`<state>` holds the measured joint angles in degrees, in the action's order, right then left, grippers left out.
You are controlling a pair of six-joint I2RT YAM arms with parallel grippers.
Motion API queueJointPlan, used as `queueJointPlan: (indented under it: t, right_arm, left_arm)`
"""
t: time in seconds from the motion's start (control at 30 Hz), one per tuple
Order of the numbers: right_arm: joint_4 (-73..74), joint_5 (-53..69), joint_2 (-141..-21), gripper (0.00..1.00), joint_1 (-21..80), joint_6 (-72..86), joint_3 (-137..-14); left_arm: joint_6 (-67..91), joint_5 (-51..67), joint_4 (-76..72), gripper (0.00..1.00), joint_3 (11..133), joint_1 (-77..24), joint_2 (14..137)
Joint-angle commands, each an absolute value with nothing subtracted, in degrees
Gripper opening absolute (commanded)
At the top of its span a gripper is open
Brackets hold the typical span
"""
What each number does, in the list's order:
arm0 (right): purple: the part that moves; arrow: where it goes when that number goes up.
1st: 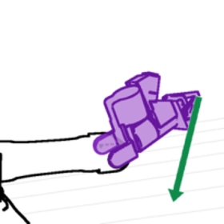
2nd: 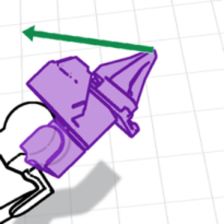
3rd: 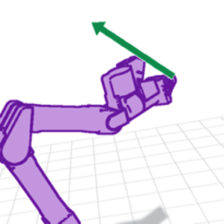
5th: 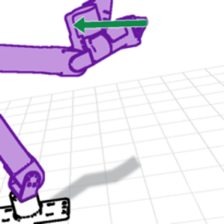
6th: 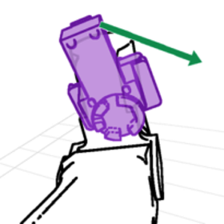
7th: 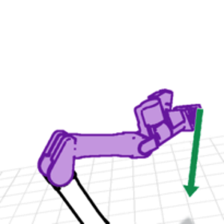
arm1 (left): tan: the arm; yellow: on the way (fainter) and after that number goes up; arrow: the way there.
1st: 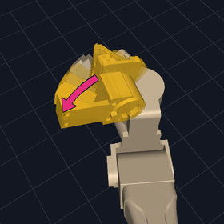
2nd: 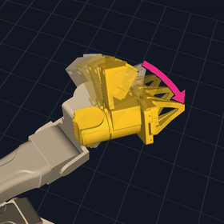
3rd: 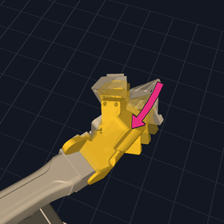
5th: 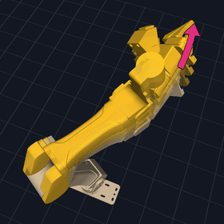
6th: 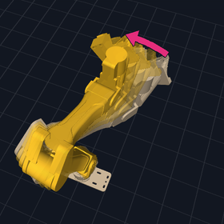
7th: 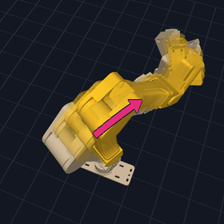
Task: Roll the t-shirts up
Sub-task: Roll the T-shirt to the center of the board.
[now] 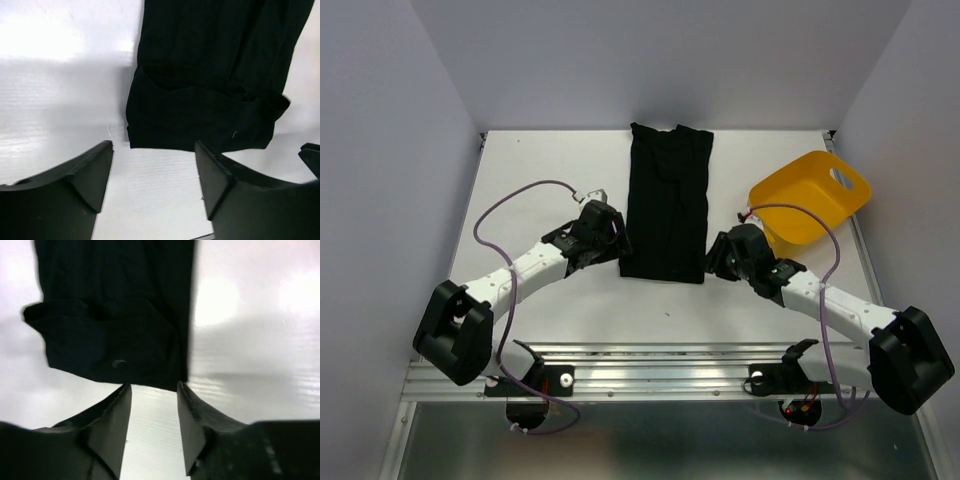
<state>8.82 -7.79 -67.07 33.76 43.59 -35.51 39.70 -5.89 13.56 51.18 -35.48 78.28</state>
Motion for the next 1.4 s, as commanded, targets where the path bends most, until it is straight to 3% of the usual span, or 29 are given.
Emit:
queueJointPlan:
  t: [0.0, 0.2, 0.4, 0.77, 0.87, 0.97, 1.0, 1.1, 1.37]
  right_arm:
    - [7.57, -0.53, -65.31, 0.51, 30.77, 47.99, -29.63]
    - [3.61, 3.77, -66.97, 0.57, 30.23, 48.16, -27.95]
    - [-2.8, 4.92, -71.89, 0.54, 30.23, 49.3, -27.6]
    - [-6.33, 3.25, -78.75, 0.45, 29.18, 50.01, -28.13]
    - [-6.42, 2.81, -79.1, 0.4, 29.18, 50.27, -27.86]
    - [-6.68, 2.64, -79.45, 0.31, 29.18, 50.1, -28.12]
    - [-6.68, 2.64, -79.8, 0.22, 29.18, 50.01, -28.21]
    - [-6.59, 2.9, -80.42, 0.01, 29.18, 49.48, -28.92]
    - [-2.2, 6.32, -78.14, 0.01, 29.18, 48.34, -30.32]
  left_arm:
    - [42.8, -0.54, 9.15, 0.8, 44.04, -34.89, 76.64]
    - [45.44, 2.81, 2.55, 0.79, 39.38, -34.37, 78.04]
    - [47.46, 1.67, 0.44, 0.53, 37.36, -33.84, 80.94]
    - [48.16, 1.67, -4.13, 0.48, 35.6, -33.13, 85.16]
    - [48.25, 1.93, -4.66, 0.38, 35.86, -33.05, 86.13]
    - [48.08, 2.2, -5.1, 0.17, 36.03, -32.96, 86.92]
    - [47.82, 2.46, -5.1, 0.03, 36.47, -32.87, 87.18]
    - [47.73, 2.11, -3.7, 0.0, 37.09, -32.78, 87.71]
    - [48.69, 0.88, 2.54, 0.0, 37.35, -32.78, 81.49]
